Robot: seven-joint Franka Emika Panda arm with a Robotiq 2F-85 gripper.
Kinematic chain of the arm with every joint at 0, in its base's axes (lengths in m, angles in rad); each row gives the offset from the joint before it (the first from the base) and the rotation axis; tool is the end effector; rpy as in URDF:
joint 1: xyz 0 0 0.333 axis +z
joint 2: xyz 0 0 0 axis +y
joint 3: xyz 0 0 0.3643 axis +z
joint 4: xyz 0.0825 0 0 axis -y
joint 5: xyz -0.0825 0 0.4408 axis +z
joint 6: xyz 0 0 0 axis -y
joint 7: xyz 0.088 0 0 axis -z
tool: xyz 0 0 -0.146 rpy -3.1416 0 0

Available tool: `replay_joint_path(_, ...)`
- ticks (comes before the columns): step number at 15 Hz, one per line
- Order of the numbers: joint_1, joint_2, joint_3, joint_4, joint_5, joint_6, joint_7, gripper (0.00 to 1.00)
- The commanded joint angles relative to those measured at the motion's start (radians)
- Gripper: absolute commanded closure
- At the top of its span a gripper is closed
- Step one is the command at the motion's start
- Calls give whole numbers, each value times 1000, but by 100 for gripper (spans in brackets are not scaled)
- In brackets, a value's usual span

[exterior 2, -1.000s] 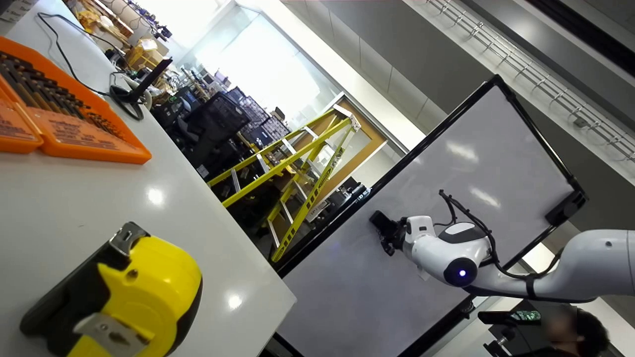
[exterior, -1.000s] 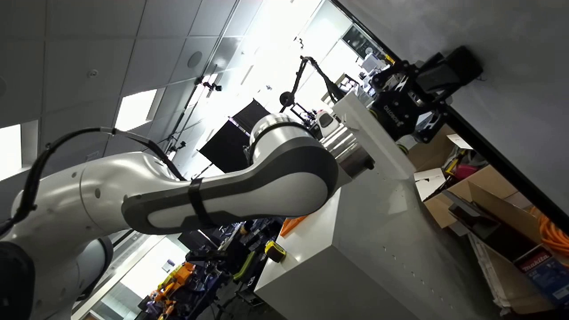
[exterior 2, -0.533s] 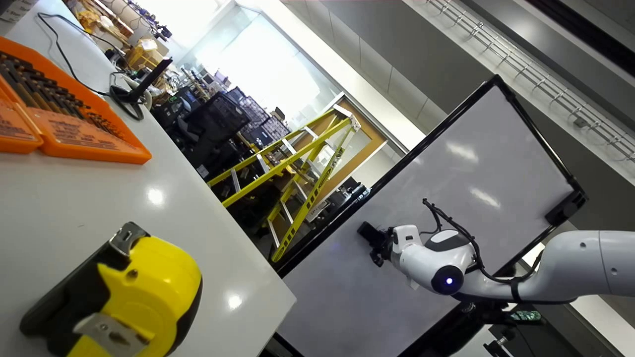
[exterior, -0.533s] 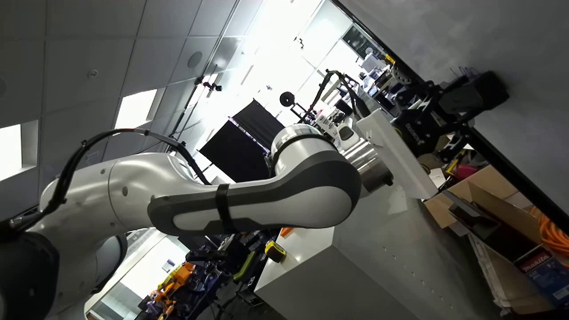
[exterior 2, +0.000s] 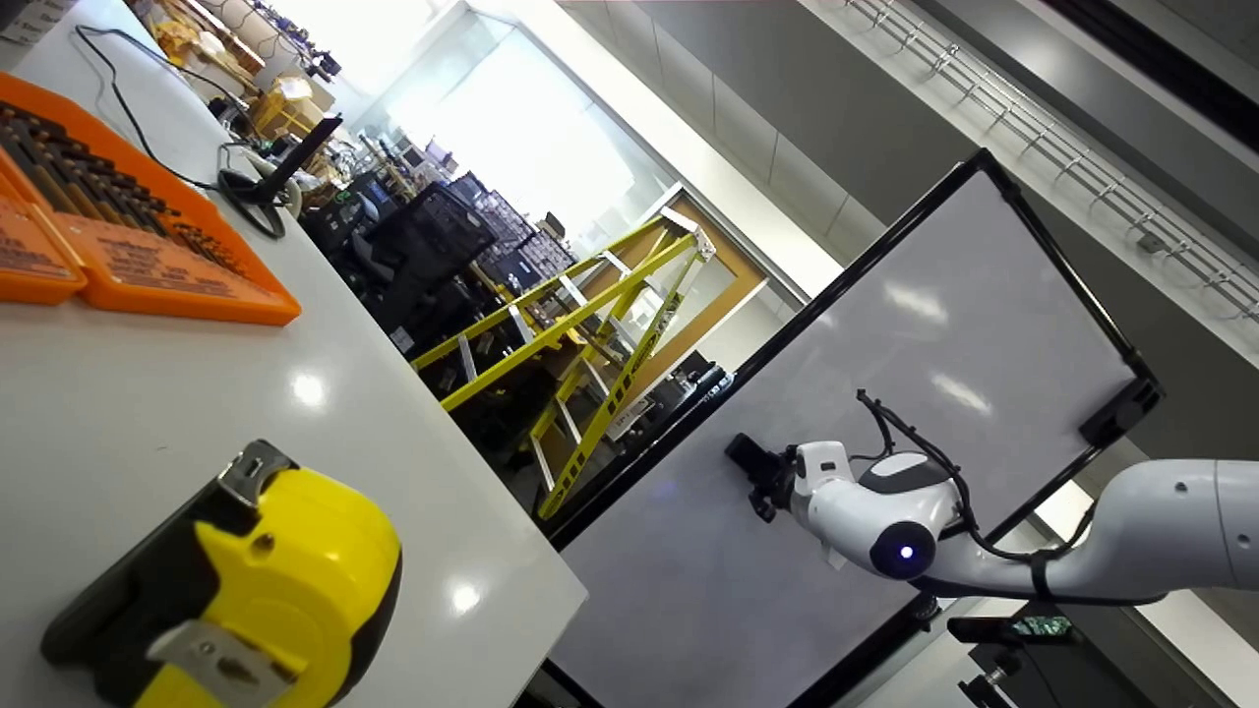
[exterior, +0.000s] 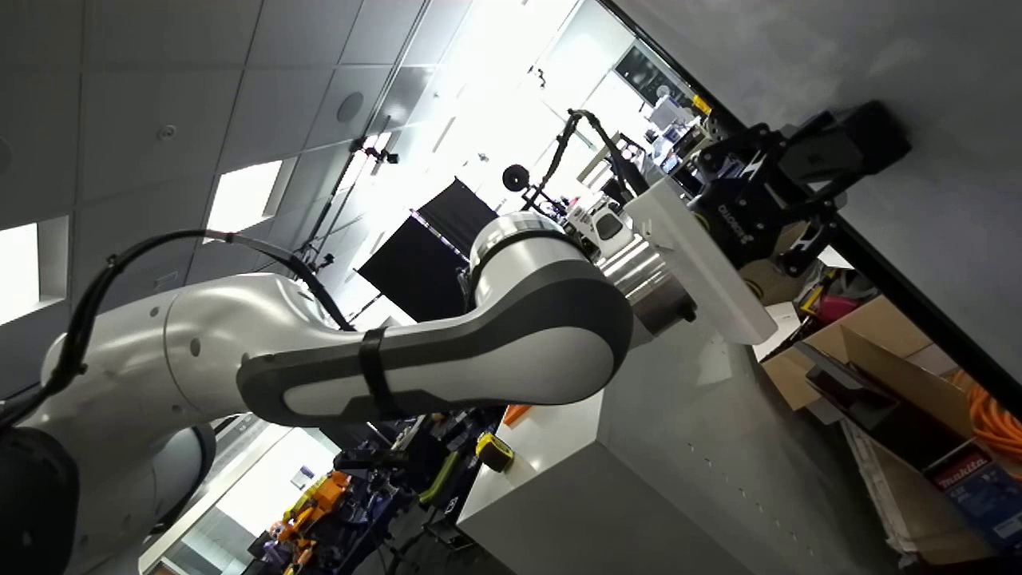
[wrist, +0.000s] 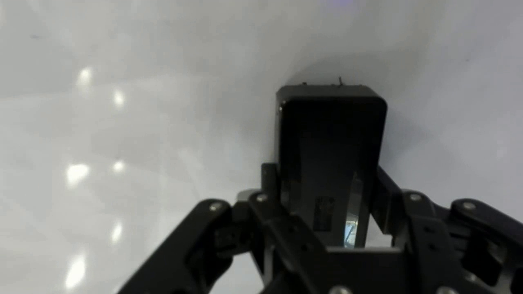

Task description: Pick up the duster from the table, rub the white board and put the duster back to the table

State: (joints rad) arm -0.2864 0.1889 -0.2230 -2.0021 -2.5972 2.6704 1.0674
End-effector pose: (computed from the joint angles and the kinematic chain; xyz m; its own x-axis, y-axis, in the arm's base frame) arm 0.6062 -0.3260 0.3818 0.6690 0.7369 -0.0966 0.2033 -0.0564 0.9775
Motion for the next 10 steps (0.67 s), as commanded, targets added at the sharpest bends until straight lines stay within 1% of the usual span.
replay_joint_path(1, -23, -63, -5, 4, -1, -18, 23, 70)
replay_joint_path(4, -25, -54, -7, 12, -1, -14, 17, 70)
replay_joint_path(10, -28, 9, -13, 19, -1, -10, 14, 70)
